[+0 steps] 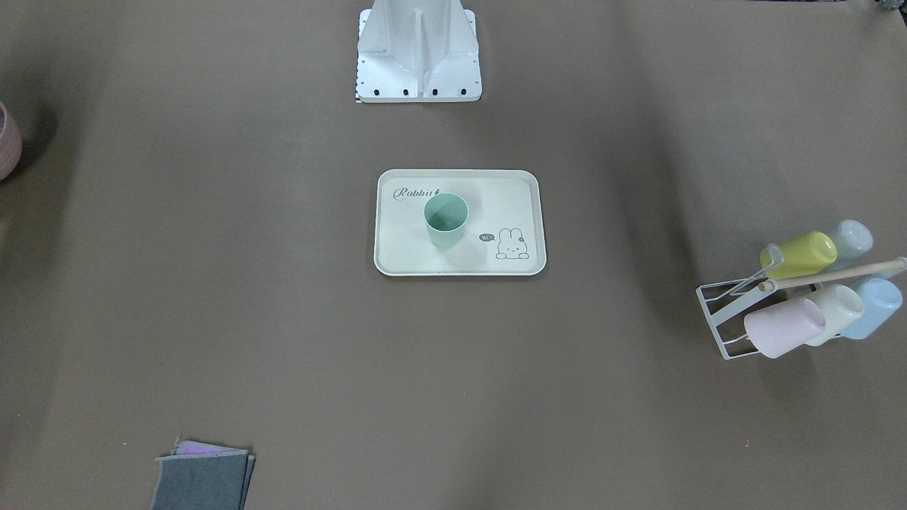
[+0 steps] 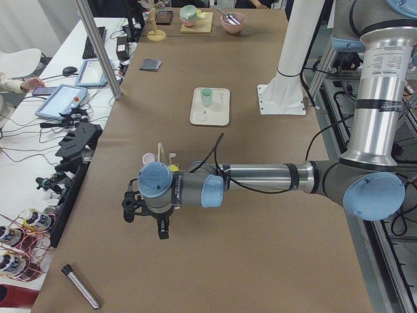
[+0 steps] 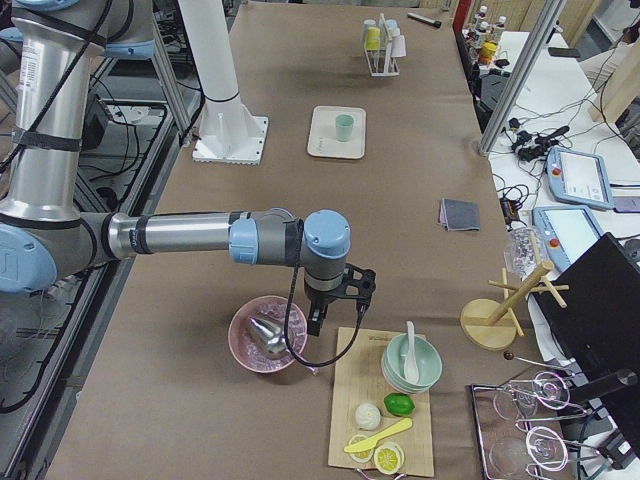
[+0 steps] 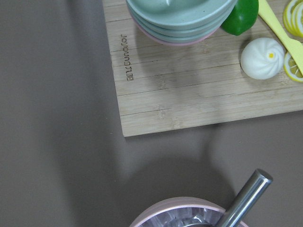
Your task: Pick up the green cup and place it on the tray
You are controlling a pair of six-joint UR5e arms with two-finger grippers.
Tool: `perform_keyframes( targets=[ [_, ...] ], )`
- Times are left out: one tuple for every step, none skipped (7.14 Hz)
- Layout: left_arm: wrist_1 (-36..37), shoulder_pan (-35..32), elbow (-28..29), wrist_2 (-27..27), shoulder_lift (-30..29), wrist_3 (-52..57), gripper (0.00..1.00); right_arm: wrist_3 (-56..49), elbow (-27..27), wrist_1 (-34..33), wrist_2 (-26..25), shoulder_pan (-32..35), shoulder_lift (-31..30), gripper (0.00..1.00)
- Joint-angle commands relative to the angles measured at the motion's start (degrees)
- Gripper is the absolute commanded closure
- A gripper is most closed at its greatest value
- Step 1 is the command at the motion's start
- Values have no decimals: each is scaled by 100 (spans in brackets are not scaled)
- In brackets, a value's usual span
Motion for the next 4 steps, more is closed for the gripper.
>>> perform_keyframes(
  targets=[
    [377, 23, -60, 124, 40, 1, 1, 0, -6, 0, 3, 0, -8, 0],
    [378, 15, -43, 125, 75, 1, 1, 0, -6, 0, 3, 0, -8, 0],
    [378, 23, 1, 125, 75, 1, 1, 0, -6, 0, 3, 0, 1, 0],
    [387, 23, 1, 99, 75, 1, 1, 0, -15, 0, 3, 0, 1, 0]
  ],
)
